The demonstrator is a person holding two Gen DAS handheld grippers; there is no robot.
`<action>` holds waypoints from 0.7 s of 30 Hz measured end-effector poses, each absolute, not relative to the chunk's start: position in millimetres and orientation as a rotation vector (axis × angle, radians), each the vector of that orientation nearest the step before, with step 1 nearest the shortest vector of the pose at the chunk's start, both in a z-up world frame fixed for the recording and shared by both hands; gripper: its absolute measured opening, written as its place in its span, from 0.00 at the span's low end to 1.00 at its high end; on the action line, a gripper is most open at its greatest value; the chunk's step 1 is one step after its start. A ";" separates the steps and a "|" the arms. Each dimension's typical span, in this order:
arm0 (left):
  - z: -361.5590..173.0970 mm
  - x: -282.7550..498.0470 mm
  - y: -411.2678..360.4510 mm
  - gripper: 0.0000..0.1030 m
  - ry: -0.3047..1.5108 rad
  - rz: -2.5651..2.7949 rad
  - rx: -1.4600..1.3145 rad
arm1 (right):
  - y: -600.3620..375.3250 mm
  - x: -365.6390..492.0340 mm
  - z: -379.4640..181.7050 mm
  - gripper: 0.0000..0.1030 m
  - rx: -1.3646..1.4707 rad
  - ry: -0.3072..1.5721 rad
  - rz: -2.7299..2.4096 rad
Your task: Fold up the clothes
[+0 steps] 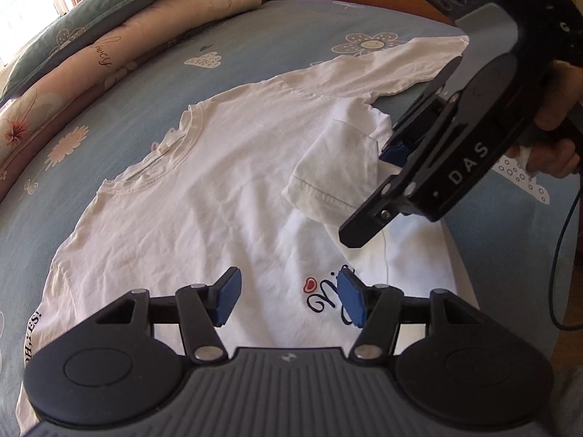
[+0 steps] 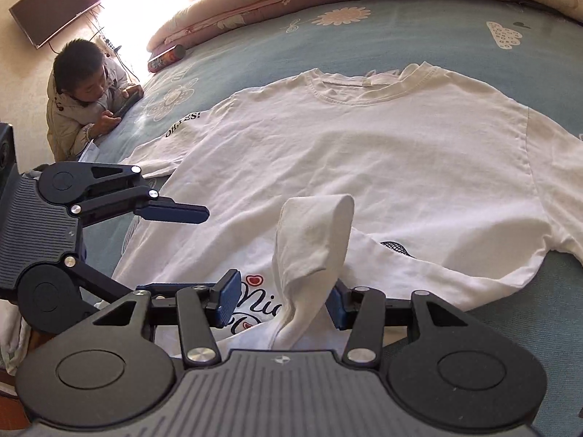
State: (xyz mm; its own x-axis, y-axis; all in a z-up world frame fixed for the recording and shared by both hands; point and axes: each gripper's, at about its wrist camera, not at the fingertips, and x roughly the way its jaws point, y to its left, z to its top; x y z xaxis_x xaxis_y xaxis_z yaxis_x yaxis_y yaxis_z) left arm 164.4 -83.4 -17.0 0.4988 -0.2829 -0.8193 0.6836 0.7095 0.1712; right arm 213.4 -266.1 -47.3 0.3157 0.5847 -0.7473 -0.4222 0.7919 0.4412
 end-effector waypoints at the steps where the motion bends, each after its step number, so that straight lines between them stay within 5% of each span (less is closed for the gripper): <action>1: -15.2 161.4 -84.4 0.59 0.873 -0.625 0.516 | -269.1 214.3 -49.0 0.52 0.204 1.086 0.655; 7: -20.4 149.8 -90.3 0.59 0.912 -0.629 0.506 | -296.1 194.4 -58.9 0.47 0.469 1.248 0.557; 8: -21.5 148.2 -91.1 0.59 0.918 -0.630 0.503 | -301.1 188.8 -62.3 0.41 0.530 1.261 0.543; 10: -23.7 145.1 -92.8 0.59 0.931 -0.631 0.495 | -310.1 178.6 -67.8 0.07 0.626 1.282 0.508; 21: -21.2 129.6 -87.8 0.59 0.966 -0.661 0.531 | -349.9 120.1 -40.2 0.03 0.663 1.336 0.309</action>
State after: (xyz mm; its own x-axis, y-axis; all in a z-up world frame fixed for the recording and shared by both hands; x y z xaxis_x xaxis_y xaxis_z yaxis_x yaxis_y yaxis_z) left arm 129.6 -87.8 -21.2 0.4044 -0.2710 -0.8735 0.7166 0.6873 0.1185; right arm 120.1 -349.9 -40.2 0.2285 0.5662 -0.7920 0.1609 0.7804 0.6043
